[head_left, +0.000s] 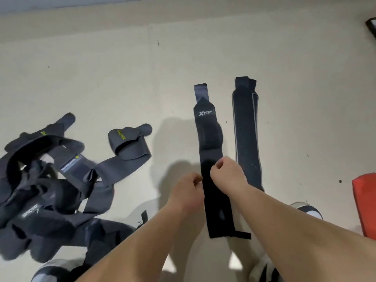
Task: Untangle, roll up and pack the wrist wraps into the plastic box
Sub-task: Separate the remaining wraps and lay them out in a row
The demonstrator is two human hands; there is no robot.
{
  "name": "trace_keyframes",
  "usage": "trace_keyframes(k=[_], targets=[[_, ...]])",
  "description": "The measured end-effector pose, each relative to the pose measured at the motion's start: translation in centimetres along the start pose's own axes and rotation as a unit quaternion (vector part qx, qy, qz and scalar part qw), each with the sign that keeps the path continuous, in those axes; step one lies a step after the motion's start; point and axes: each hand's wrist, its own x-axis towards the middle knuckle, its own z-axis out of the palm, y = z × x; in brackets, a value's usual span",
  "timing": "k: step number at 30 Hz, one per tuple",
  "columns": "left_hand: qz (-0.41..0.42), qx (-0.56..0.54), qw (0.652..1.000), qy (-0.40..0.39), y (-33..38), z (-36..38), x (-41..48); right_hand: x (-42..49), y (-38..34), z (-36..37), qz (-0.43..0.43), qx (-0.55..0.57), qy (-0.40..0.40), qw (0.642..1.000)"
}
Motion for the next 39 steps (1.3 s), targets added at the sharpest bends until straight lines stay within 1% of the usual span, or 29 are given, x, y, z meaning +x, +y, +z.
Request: trace_keyframes(k=[2, 3, 6, 9, 10, 12, 13, 14, 17, 20, 23, 25, 28, 30, 32, 33, 34, 35, 36, 37, 38, 39], targets=[[-0.020, 0.005, 0.999, 0.034, -2.7, -2.8, -0.9, -1.4, -2.5, 2.3, -0.024, 0.037, -0.098, 0.994], [-0.032, 0.008, 0.998, 0.050, -4.1, -4.0, -1.3, -2.0, -3.4, 3.5, -0.034, 0.036, -0.123, 0.991], [-0.042, 0.043, 0.991, 0.121, -8.4, -7.3, -2.4, -3.5, -5.5, 6.3, -0.058, 0.026, -0.147, 0.987], [-0.013, 0.110, 0.971, 0.214, -10.8, -10.5, -2.1, -3.7, -7.9, 8.4, -0.053, 0.089, -0.183, 0.978], [-0.004, 0.110, 0.962, 0.251, -11.0, -11.8, -1.7, -3.4, -9.0, 9.0, -0.050, 0.097, -0.187, 0.976], [-0.003, 0.065, 0.952, 0.301, -10.8, -14.3, -0.3, -2.4, -11.1, 10.2, -0.045, 0.099, -0.173, 0.979], [-0.014, 0.035, 0.953, 0.299, -10.6, -15.4, 0.5, -1.8, -12.2, 10.7, -0.045, 0.099, -0.165, 0.980], [-0.029, 0.021, 0.960, 0.278, -10.5, -16.3, 1.2, -1.2, -13.2, 11.2, -0.050, 0.100, -0.160, 0.981], [-0.025, 0.052, 0.984, 0.169, -10.9, -18.0, 4.2, 0.3, -15.4, 11.6, -0.073, 0.090, -0.172, 0.978], [-0.010, 0.056, 0.992, 0.109, -11.0, -18.5, 6.5, 1.3, -15.7, 11.4, -0.077, 0.070, -0.202, 0.974], [0.025, -0.021, 0.991, 0.132, -10.8, -18.7, 7.6, 2.0, -15.5, 11.3, -0.069, 0.146, -0.189, 0.968], [0.040, -0.014, 0.985, 0.168, -10.3, -18.6, 7.7, 2.0, -16.0, 10.7, -0.063, 0.220, -0.195, 0.954], [0.063, 0.042, 0.972, 0.221, -8.1, -17.8, 6.9, 2.2, -17.2, 9.4, -0.055, 0.300, -0.289, 0.907], [0.117, 0.061, 0.961, 0.243, -6.2, -16.9, 6.1, 2.4, -18.0, 8.7, -0.080, 0.318, -0.317, 0.890], [0.201, 0.068, 0.945, 0.248, -4.4, -15.8, 5.1, 2.8, -18.7, 7.9, -0.082, 0.334, -0.276, 0.897], [0.224, 0.054, 0.941, 0.246, -3.8, -15.2, 4.7, 2.9, -19.0, 7.2, -0.069, 0.343, -0.245, 0.904], [0.225, 0.017, 0.943, 0.245, -3.2, -14.8, 4.2, 3.1, -19.2, 6.4, -0.050, 0.348, -0.216, 0.911], [0.212, -0.047, 0.945, 0.244, -2.6, -14.5, 3.9, 3.2, -19.2, 5.4, -0.038, 0.347, -0.192, 0.917], [0.177, -0.133, 0.945, 0.242, -1.8, -14.6, 3.3, 3.2, -19.2, 4.4, -0.032, 0.337, -0.175, 0.925], [0.143, -0.220, 0.935, 0.239, -1.0, -14.8, 3.0, 3.1, -19.0, 3.5, -0.035, 0.324, -0.165, 0.931], [0.121, -0.281, 0.923, 0.233, -0.4, -15.1, 2.8, 3.0, -18.8, 2.5, -0.048, 0.314, -0.166, 0.934], [0.118, -0.305, 0.919, 0.222, 0.0, -15.6, 2.8, 2.6, -18.7, 1.6, -0.064, 0.311, -0.178, 0.931]])
